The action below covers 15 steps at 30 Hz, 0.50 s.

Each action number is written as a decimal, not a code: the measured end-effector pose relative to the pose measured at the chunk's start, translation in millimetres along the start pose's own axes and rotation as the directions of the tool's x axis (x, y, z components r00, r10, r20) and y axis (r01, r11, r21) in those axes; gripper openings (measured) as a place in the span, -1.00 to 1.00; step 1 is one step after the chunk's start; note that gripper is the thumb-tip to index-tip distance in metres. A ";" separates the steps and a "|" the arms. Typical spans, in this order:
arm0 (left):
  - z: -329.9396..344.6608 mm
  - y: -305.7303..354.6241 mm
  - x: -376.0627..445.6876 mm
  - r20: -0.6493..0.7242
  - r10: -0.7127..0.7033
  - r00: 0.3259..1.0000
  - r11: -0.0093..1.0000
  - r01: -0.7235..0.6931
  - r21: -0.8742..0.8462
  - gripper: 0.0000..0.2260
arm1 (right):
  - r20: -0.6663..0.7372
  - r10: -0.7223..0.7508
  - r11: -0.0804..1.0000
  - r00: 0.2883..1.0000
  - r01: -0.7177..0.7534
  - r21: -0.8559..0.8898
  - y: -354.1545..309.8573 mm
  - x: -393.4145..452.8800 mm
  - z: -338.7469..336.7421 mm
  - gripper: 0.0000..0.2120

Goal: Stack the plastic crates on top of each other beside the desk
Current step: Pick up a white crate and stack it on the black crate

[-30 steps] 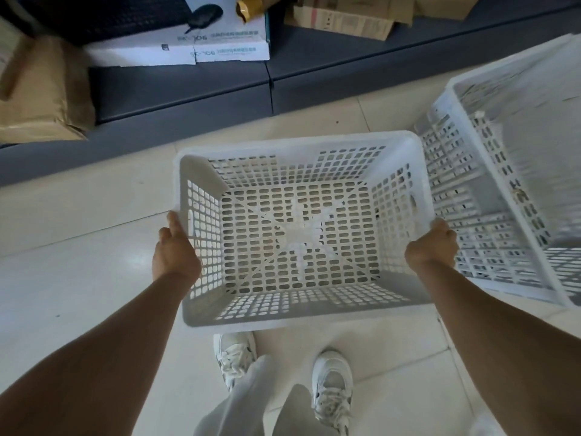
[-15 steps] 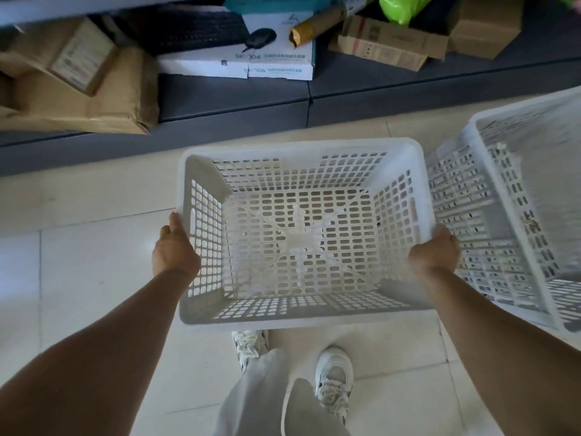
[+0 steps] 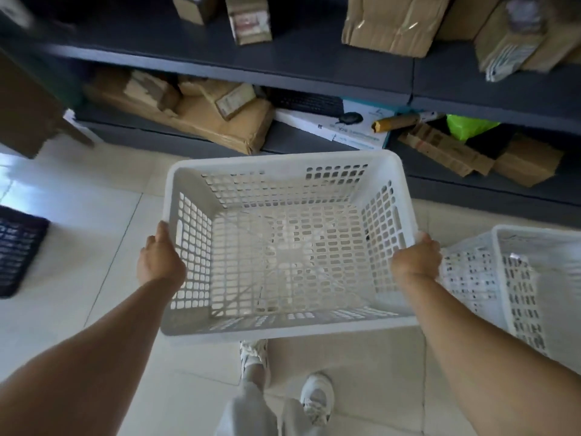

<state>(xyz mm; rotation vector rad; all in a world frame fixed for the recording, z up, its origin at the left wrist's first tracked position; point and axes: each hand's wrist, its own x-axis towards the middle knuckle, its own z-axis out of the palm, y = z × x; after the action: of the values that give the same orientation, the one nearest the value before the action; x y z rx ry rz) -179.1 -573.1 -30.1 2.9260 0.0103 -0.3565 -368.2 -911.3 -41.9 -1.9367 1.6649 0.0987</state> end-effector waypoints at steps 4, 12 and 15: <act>-52.0 -40.4 -14.2 -0.076 -0.106 0.991 0.991 0.099 -0.090 -0.41 | 0.033 -0.102 0.994 0.994 0.103 -0.041 -53.9 -37.9 -7.4 -0.50; -163.7 -152.4 -44.0 -0.158 -0.348 0.924 0.925 0.312 -0.217 -0.35 | 0.076 -0.307 0.950 0.949 0.310 -0.028 -167.1 -151.7 7.6 -0.52; -200.1 -199.5 -45.8 -0.197 -0.416 0.888 0.900 0.372 -0.227 -0.34 | 0.090 -0.368 0.928 0.925 0.371 -0.023 -207.3 -202.4 20.1 -0.55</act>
<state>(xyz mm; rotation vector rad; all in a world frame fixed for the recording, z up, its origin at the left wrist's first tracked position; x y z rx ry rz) -182.1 -338.2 133.4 2.7455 0.6500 -0.0463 -214.5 -711.7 102.4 -2.2098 1.2256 0.0659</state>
